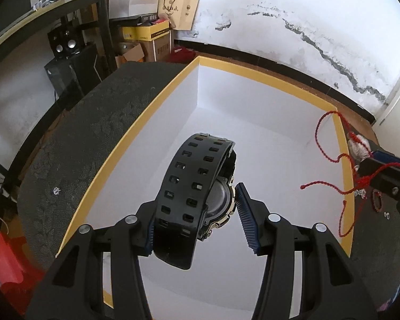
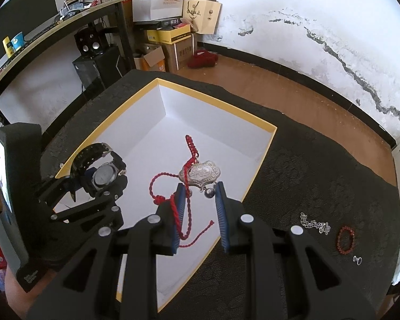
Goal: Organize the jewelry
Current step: 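Carry the watch and pendant into the white box and open both tools, then withdraw both tools from the box back over the rug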
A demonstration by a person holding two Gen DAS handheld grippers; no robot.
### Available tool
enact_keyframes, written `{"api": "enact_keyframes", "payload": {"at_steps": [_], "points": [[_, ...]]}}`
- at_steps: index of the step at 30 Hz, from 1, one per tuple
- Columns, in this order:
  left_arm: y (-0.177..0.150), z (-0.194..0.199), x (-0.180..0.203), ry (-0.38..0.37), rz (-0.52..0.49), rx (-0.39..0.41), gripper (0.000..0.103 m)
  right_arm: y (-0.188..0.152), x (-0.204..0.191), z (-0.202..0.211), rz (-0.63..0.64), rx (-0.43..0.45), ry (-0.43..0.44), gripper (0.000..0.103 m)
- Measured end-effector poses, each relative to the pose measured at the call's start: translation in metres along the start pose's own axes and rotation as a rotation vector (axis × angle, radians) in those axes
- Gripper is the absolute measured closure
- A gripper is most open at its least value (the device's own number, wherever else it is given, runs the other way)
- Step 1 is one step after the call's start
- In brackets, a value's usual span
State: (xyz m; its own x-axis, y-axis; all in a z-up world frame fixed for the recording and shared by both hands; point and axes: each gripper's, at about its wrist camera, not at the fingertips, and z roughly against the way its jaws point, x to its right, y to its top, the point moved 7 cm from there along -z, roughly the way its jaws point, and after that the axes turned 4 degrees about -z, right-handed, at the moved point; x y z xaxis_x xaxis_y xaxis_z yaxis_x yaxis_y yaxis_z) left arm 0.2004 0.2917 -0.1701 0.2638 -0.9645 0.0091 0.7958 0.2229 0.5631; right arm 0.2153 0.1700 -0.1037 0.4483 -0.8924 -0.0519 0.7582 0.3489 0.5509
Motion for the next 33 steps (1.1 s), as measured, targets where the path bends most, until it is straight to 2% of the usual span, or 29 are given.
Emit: {"api": "enact_keyframes", "payload": {"at_steps": [7, 9, 11, 14, 19, 27, 33], "points": [[-0.003, -0.008, 0.001, 0.018, -0.017, -0.019, 0.052, 0.001, -0.003, -0.003, 0.007, -0.004, -0.009, 0.08], [-0.002, -0.007, 0.002, 0.014, -0.021, -0.022, 0.046, 0.002, -0.003, -0.004, 0.005, -0.008, -0.009, 0.08], [-0.001, -0.003, 0.002, 0.019, -0.023, -0.007, 0.029, 0.003, -0.004, -0.005, 0.005, -0.012, -0.007, 0.08], [0.002, 0.004, -0.003, 0.052, -0.022, 0.017, 0.016, 0.005, -0.005, -0.01, 0.012, -0.023, -0.015, 0.08], [0.006, 0.013, -0.019, 0.063, 0.022, 0.029, 0.013, 0.012, -0.002, -0.029, 0.001, -0.062, -0.023, 0.08], [0.006, 0.014, -0.032, 0.073, 0.023, 0.026, 0.013, 0.005, 0.001, -0.089, -0.02, -0.214, -0.034, 0.08], [0.006, 0.013, -0.034, 0.062, 0.026, 0.023, 0.013, 0.002, 0.001, -0.103, -0.02, -0.242, -0.045, 0.08]]}}
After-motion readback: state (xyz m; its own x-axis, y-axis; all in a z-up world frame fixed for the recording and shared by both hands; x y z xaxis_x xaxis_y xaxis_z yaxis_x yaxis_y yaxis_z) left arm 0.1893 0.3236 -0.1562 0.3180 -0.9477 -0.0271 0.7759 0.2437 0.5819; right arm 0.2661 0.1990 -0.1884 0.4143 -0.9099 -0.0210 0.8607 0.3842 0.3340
